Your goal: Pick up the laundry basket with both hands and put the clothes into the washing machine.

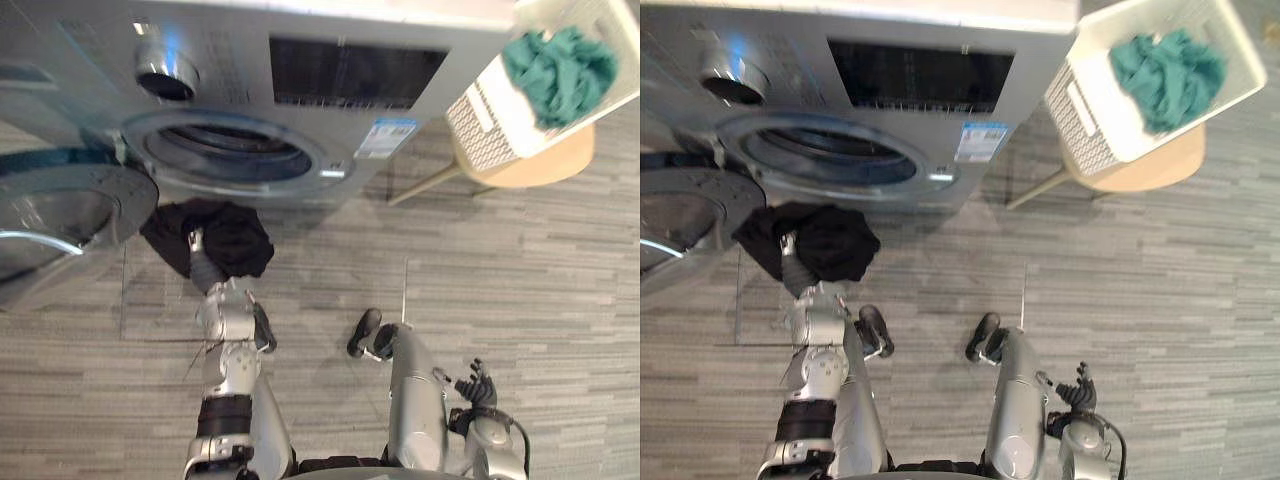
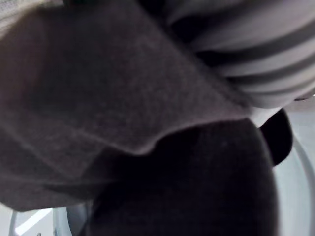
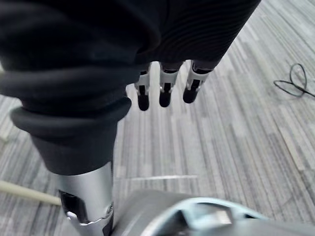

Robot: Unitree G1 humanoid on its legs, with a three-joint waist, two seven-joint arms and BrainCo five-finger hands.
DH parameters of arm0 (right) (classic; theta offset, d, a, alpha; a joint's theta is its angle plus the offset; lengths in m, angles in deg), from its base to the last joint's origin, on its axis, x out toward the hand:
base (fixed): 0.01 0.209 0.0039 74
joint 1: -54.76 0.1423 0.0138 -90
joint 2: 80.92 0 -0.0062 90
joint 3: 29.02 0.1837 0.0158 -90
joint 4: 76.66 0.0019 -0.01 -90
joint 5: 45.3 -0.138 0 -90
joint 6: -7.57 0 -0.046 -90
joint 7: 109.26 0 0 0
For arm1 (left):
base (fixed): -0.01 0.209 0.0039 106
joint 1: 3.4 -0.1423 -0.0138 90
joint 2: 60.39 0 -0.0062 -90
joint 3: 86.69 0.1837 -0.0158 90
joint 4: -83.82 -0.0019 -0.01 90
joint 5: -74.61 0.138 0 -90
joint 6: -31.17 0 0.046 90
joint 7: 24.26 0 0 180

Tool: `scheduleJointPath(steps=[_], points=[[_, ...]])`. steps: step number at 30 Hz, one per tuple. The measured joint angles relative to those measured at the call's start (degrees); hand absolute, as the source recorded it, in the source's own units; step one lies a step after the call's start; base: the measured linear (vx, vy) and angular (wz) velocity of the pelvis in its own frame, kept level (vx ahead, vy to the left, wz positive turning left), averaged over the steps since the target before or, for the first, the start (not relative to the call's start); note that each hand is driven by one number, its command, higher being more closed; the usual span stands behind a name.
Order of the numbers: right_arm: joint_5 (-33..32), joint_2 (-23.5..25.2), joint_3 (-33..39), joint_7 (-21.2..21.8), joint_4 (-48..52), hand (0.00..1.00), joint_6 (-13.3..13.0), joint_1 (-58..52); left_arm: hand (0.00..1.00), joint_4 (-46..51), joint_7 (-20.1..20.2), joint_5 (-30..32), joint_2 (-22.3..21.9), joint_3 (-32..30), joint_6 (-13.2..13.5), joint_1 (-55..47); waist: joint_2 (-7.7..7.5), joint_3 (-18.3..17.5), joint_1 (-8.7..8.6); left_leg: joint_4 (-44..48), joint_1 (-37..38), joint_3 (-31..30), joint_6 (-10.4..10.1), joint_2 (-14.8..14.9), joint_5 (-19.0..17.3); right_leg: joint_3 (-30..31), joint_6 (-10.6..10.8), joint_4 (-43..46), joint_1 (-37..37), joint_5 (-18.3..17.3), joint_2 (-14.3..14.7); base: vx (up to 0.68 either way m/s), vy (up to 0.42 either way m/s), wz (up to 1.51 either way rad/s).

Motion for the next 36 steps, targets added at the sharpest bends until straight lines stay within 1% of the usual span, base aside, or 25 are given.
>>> scheduleJointPath(steps=[1,2,3,4,5,7,8,9,11,14,16,19,21,24,25,26,28,29,31,33,34,35,36], points=[[-1.0,0.2,-0.2,-1.2,2.3,0.0,-0.1,1.0,1.0,0.0,-1.0,0.0,0.7,0.0,0.0,2.5,0.07,0.2,-0.09,2.5,-3.8,-0.7,0.5,0.8,-0.4,0.3,-0.2,2.3,-3.4,-0.5,-0.1,-0.1,0.0,-0.18],[-1.4,0.6,-0.6,-1.9,5.1,0.0,-0.2,1.7,1.0,-0.1,-1.8,0.0,2.0,0.0,0.0,5.2,0.07,0.2,-0.16,5.0,-7.7,-1.9,0.4,1.0,-0.9,0.7,-0.4,5.1,-7.1,-1.3,-0.3,-0.1,-0.014,-0.16],[-1.5,1.0,-1.1,-2.5,6.6,0.0,-0.3,1.9,1.0,-0.2,-2.1,0.0,2.6,-0.1,0.0,6.7,0.07,0.2,-0.17,6.4,-9.7,-2.5,0.4,1.2,-1.1,0.9,-0.8,6.7,-8.9,-1.7,-0.4,-0.1,-0.04,-0.1],[-1.3,2.0,-2.5,-3.0,9.9,0.0,-0.3,1.7,1.0,-0.5,-2.6,0.0,3.9,-0.6,0.0,9.6,0.05,0.2,-0.16,9.0,-13.4,-3.5,0.6,1.5,-1.5,1.4,-0.8,9.9,-12.5,-2.9,-0.9,-0.1,-0.069,-0.06],[-1.4,2.4,-3.2,-3.4,13.2,0.0,-0.8,1.8,1.0,-0.8,-3.5,0.0,5.5,-0.9,0.0,12.3,0.11,0.3,-0.38,11.5,-17.0,-4.9,0.6,1.7,-1.9,1.6,-1.3,12.7,-15.6,-3.6,-1.2,-0.1,-0.078,-0.04],[-1.4,3.4,-4.4,-4.4,17.1,0.0,-1.7,1.7,1.0,-1.3,-4.9,-1.1,7.6,-2.3,0.1,17.0,0.1,0.4,-0.52,14.2,-22.0,-6.9,0.5,1.7,-1.9,1.5,-1.8,16.2,-19.8,-4.6,-1.7,-0.12,-0.091,0.0],[-1.3,4.2,-4.5,-5.3,19.2,0.0,-2.2,1.6,1.0,-1.4,-6.2,-2.2,9.0,-2.9,0.8,19.6,0.11,0.4,-0.75,15.6,-24.9,-7.9,0.5,1.7,-1.9,1.6,-2.0,17.9,-22.2,-5.0,-1.9,-0.11,-0.081,0.01],[-1.3,4.4,-4.5,-5.4,20.1,0.0,-2.6,1.6,1.0,-1.7,-6.8,-2.3,9.8,-2.9,1.1,20.8,0.11,0.4,-0.86,16.2,-26.2,-8.4,0.5,1.7,-1.9,1.5,-2.1,18.6,-23.3,-5.1,-1.9,-0.1,-0.065,-0.03],[-1.0,4.7,-4.6,-5.7,23.5,0.0,-2.8,0.9,1.0,-3.4,-8.1,-3.2,13.2,-3.3,1.9,24.7,0.09,0.4,-1.07,17.8,-30.5,-9.6,0.4,1.7,-1.8,1.7,-2.5,20.5,-27.2,-5.3,-2.0,-0.11,-0.059,-0.08],[-0.9,4.7,-4.4,-6.8,25.6,0.0,-3.8,0.7,1.0,-4.7,-8.2,-5.6,16.3,-3.0,2.5,29.7,0.05,0.4,-1.58,19.3,-34.8,-10.6,0.3,1.9,-1.4,1.8,-2.6,21.9,-31.0,-5.2,-1.8,-0.05,-0.022,-0.1],[-0.7,4.6,-4.3,-7.5,26.1,0.0,-4.5,0.6,1.0,-7.3,-8.2,-6.8,18.1,-2.1,2.4,34.0,-0.04,0.3,-1.78,19.8,-36.6,-10.8,0.5,2.4,-1.3,1.8,-2.7,22.4,-32.6,-5.2,-1.8,-0.01,-0.007,-0.11],[0.5,4.6,-4.4,-7.5,27.3,0.0,-5.5,0.2,1.0,-10.3,-8.0,-7.0,21.5,-0.9,2.4,41.2,-0.15,0.2,-2.38,19.9,-38.7,-10.9,0.7,2.6,-0.7,1.7,-3.1,22.4,-34.6,-5.0,-1.7,0.01,-0.002,-0.1],[0.9,4.6,-4.2,-7.5,27.3,0.0,-6.6,0.2,1.0,-13.0,-7.9,-7.3,25.5,0.7,2.2,48.0,-0.25,0.2,-3.16,19.9,-40.0,-11.1,0.7,2.8,-0.7,1.4,-3.4,22.1,-35.7,-4.7,-1.5,0.02,-0.006,-0.11],[0.9,4.6,-3.7,-7.4,27.1,0.0,-6.9,0.2,1.0,-16.4,-6.9,-8.2,28.5,2.9,2.2,55.7,-0.27,0.2,-3.28,19.8,-40.7,-11.1,0.7,3.4,-0.6,1.1,-3.7,21.4,-36.1,-4.5,-0.9,0.02,-0.008,-0.13],[0.9,4.6,-3.5,-7.2,26.9,0.0,-6.9,0.1,1.0,-17.7,-6.2,-9.2,29.5,4.8,2.0,59.2,-0.34,0.1,-3.34,19.4,-40.7,-11.0,0.6,3.4,-0.6,1.0,-3.7,21.1,-36.1,-4.5,-0.9,0.03,-0.017,-0.04],[0.9,4.6,-3.5,-6.8,26.9,0.0,-7.0,0.1,1.0,-18.7,-5.1,-9.7,30.3,6.7,2.0,62.2,-0.48,0.0,-3.41,19.1,-40.7,-10.8,0.6,3.4,-0.6,1.0,-3.7,20.9,-36.3,-4.5,-0.8,0.03,-0.017,-0.02],[0.8,4.7,-3.4,-6.2,26.9,0.0,-7.1,0.2,1.0,-19.1,-3.9,-11.1,30.7,9.2,1.9,65.7,-0.52,0.0,-3.54,18.8,-40.8,-10.5,0.6,3.4,-0.6,1.0,-3.7,20.5,-36.5,-4.5,-0.8,0.04,-0.017,-0.03],[0.8,4.6,-3.5,-6.2,27.0,0.0,-7.1,0.2,1.0,-19.4,-3.1,-11.3,30.7,10.6,1.8,67.6,-0.77,-0.1,-3.69,18.4,-40.8,-10.1,0.6,3.4,-0.6,1.1,-3.7,20.3,-36.9,-4.5,-0.8,0.04,-0.013,-0.02],[0.8,4.7,-3.5,-6.0,27.1,0.0,-7.1,0.2,1.0,-21.9,-2.7,-11.3,30.8,13.6,1.5,70.8,-0.81,-0.2,-3.8,17.9,-40.8,-9.7,0.6,3.4,-0.5,1.1,-3.7,19.7,-37.1,-4.4,-0.8,0.03,-0.013,-0.02],[0.8,4.7,-3.9,-5.9,27.3,0.0,-7.1,0.3,1.0,-23.8,-2.5,-11.3,31.5,15.9,0.7,73.5,-0.8,-0.2,-4.29,17.4,-40.8,-9.3,0.6,3.6,-0.5,1.0,-3.6,19.0,-37.3,-4.1,-0.7,0.02,-0.009,-0.08],[0.8,4.7,-4.1,-5.7,27.7,0.0,-7.0,0.3,1.0,-23.7,-1.8,-11.3,32.3,16.6,0.6,74.5,-0.81,-0.2,-4.71,17.0,-40.9,-8.9,0.6,3.7,-0.5,1.2,-3.5,18.3,-37.6,-3.7,-0.4,0.0,0.005,-0.18],[0.8,4.6,-4.0,-5.6,28.0,0.0,-7.0,0.3,1.0,-23.7,-1.2,-11.3,33.3,17.3,0.6,74.9,-0.81,-0.2,-4.73,16.7,-41.1,-8.7,0.6,4.0,-0.5,1.2,-3.7,17.5,-37.9,-3.2,0.0,-0.01,0.007,-0.32],[0.8,4.6,-4.2,-5.5,28.3,0.0,-7.1,0.3,1.0,-23.8,-1.0,-11.3,35.1,18.2,0.5,75.7,-0.87,-0.1,-4.73,16.2,-41.3,-8.2,0.7,4.6,-0.5,1.3,-3.4,16.4,-38.2,-2.5,0.6,-0.02,0.013,-0.3]])
